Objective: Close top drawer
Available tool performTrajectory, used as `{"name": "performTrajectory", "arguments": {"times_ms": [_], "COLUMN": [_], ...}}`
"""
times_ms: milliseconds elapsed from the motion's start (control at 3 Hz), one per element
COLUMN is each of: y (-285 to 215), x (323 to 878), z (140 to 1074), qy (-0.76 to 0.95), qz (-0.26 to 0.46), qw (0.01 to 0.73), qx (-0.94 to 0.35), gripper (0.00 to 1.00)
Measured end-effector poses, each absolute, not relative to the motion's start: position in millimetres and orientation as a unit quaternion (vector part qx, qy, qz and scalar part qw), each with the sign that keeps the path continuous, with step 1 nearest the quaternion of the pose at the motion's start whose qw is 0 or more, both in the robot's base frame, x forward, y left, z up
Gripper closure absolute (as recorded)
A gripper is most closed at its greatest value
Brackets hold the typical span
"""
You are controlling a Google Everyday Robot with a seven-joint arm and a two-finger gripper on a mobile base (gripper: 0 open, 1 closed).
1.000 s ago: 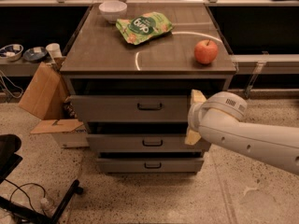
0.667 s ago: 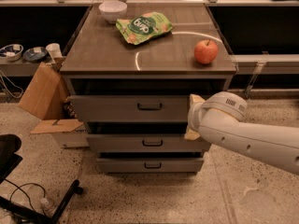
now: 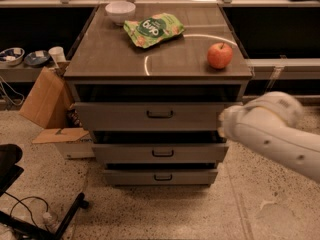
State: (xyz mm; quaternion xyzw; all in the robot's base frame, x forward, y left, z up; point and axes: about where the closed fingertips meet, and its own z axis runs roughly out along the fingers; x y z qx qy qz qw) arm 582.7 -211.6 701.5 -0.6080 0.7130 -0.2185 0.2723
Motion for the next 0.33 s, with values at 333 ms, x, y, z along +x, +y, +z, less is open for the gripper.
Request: {"name": "performTrajectory", "arguments": {"times_ms": [333], "y": [-324.0], "x": [551.3], "z": [767.4], "qy": [0.783], "qz": [-0.218], "qw": [0.230], "qx": [-0.535], "gripper": [0.97]}}
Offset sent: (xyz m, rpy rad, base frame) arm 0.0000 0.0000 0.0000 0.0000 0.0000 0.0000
